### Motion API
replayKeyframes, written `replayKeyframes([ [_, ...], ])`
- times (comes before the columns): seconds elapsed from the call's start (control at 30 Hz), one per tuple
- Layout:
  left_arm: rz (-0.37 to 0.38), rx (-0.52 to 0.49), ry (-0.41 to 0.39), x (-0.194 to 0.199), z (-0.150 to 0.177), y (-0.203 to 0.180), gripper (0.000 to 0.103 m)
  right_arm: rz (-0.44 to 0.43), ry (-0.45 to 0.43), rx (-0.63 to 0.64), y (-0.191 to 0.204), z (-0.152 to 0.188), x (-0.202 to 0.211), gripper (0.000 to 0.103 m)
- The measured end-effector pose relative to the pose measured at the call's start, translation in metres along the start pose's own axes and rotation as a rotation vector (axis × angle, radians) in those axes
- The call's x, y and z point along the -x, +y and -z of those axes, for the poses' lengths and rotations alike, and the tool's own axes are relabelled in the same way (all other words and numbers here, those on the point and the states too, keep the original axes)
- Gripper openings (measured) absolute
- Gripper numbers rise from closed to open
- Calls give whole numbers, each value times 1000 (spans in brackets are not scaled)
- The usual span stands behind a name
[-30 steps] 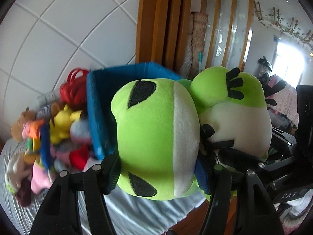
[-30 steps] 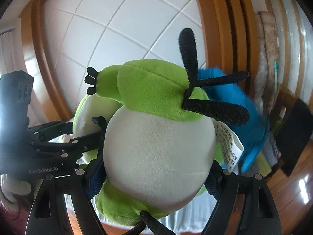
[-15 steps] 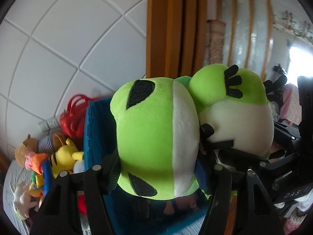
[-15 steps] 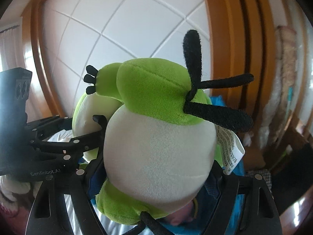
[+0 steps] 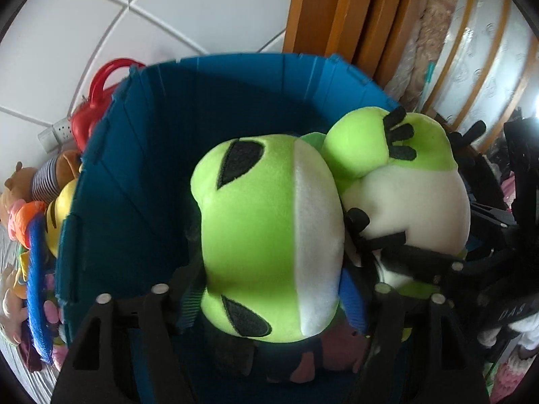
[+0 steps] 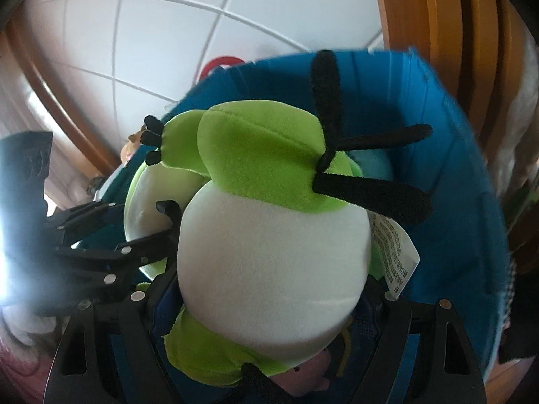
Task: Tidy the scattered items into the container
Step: 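Carry the green frog plush over the blue crate and lower it inside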
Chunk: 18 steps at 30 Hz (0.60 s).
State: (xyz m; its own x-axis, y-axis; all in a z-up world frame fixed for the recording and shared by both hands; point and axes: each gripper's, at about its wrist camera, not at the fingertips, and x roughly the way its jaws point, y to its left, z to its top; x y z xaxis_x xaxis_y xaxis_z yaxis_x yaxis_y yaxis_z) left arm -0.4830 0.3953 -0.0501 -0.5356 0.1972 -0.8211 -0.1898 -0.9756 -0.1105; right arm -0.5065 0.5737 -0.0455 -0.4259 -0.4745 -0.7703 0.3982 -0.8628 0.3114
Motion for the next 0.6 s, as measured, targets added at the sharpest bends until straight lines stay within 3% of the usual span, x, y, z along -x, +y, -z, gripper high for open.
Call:
replayKeyframes([
  [0.17, -122, -81, 14, -10, 3, -4, 80, 22, -11, -80, -24, 5, -13, 90],
  [0.23, -152, -102, 10, -11, 5, -5, 80, 28, -32, -88, -30, 2, -9, 99],
  [0.6, -154, -23, -5, 4, 14, 3, 81, 126, -46, -36, -7, 9, 25, 102],
])
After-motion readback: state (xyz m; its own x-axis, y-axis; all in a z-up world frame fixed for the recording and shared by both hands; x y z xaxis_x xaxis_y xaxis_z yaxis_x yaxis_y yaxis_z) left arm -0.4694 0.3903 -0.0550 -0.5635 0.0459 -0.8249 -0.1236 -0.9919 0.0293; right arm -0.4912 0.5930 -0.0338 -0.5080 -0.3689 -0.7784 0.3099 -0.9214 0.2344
